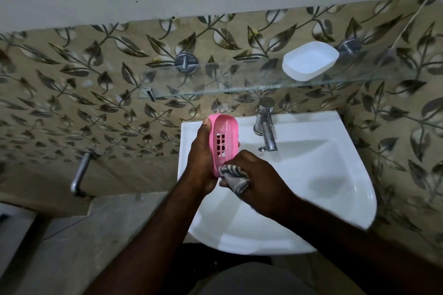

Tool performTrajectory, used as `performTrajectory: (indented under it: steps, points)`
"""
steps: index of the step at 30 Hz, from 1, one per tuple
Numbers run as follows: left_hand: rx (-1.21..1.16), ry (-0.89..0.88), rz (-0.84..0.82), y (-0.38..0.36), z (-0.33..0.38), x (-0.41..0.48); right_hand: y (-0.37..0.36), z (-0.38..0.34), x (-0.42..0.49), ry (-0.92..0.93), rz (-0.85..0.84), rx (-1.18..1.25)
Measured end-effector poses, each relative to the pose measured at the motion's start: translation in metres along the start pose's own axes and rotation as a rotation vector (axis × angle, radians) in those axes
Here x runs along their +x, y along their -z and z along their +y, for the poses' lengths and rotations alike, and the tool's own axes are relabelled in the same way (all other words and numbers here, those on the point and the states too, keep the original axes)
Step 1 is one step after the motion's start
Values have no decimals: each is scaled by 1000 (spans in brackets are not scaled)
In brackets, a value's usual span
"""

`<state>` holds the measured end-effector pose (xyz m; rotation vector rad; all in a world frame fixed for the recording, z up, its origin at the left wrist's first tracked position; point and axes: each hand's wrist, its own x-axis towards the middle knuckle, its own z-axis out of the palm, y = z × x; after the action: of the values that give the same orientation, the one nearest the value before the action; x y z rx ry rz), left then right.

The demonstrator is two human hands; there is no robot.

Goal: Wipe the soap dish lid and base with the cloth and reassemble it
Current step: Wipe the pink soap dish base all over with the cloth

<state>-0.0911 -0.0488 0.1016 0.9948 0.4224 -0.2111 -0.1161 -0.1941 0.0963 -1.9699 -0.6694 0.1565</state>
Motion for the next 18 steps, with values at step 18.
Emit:
performTrajectory:
  steps: [18]
  points:
    - [-282, -185, -174, -5, -19, -16, 15, -26, 19, 7, 55, 126]
